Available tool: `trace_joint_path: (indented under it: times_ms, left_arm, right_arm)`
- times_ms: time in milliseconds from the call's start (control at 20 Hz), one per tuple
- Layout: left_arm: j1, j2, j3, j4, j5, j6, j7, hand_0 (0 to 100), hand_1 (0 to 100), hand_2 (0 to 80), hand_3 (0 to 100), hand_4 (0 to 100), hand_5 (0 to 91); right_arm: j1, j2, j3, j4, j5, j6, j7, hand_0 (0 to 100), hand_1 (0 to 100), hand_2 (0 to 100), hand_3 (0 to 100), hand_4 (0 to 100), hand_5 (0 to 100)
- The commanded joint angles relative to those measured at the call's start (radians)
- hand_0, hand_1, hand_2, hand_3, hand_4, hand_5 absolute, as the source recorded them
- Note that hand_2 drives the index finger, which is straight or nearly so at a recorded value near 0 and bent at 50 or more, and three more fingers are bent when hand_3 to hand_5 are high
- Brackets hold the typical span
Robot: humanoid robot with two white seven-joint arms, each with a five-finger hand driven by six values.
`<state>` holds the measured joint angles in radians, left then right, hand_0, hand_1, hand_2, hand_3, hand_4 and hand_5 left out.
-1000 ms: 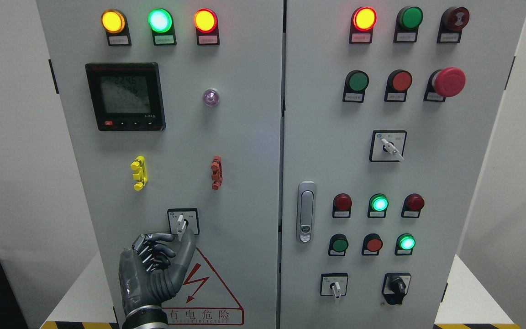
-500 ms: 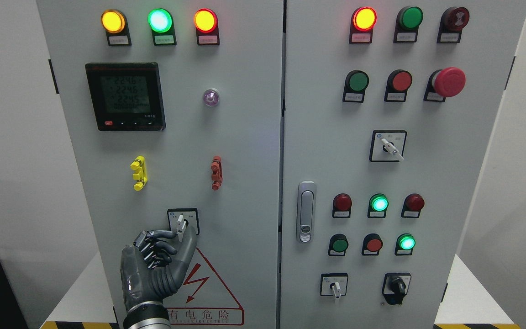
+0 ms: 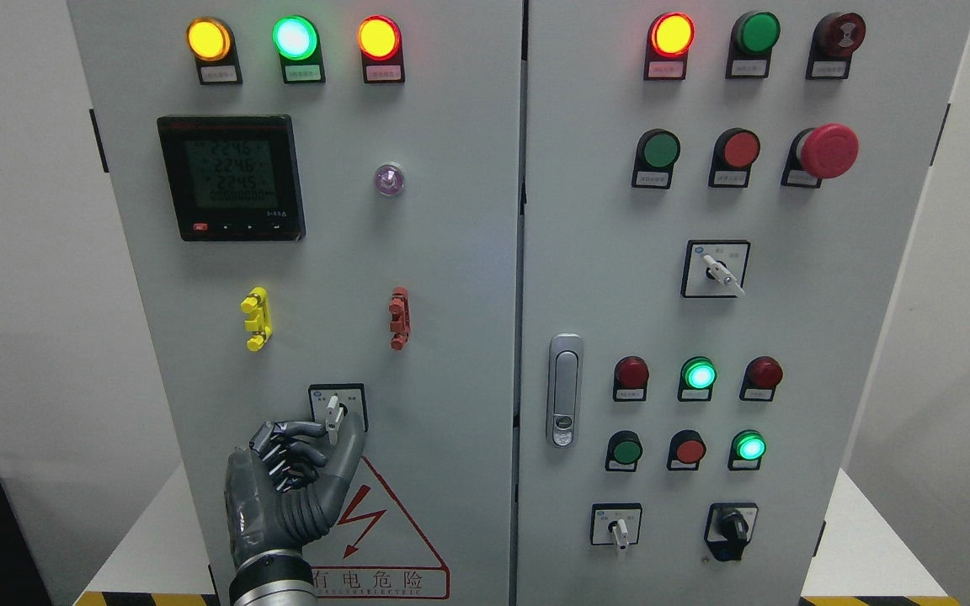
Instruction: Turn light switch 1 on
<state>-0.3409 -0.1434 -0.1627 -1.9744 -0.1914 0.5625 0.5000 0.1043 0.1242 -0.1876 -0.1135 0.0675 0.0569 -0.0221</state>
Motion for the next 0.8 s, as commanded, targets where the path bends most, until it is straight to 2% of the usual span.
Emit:
trace_joint_path:
  times_ms: [0, 750]
  left_arm:
    - [-0.006, -0.001, 0.000, 0.000, 0.001, 0.010, -0.001, 11, 64, 56.6, 85, 87, 75.6]
    - [-0.020, -0.004, 0.000, 0.000, 0.003, 0.043, -0.003, 14, 63, 58.0, 87, 88, 76.0]
  right_arm:
    - [0.000, -0.001, 0.000, 0.000, 0.000, 0.000, 0.001, 0, 0, 0, 0, 0, 0]
    - [0.000, 0.000, 0.000, 0.000, 0.000, 0.000, 0.001, 0, 0, 0, 0, 0, 0]
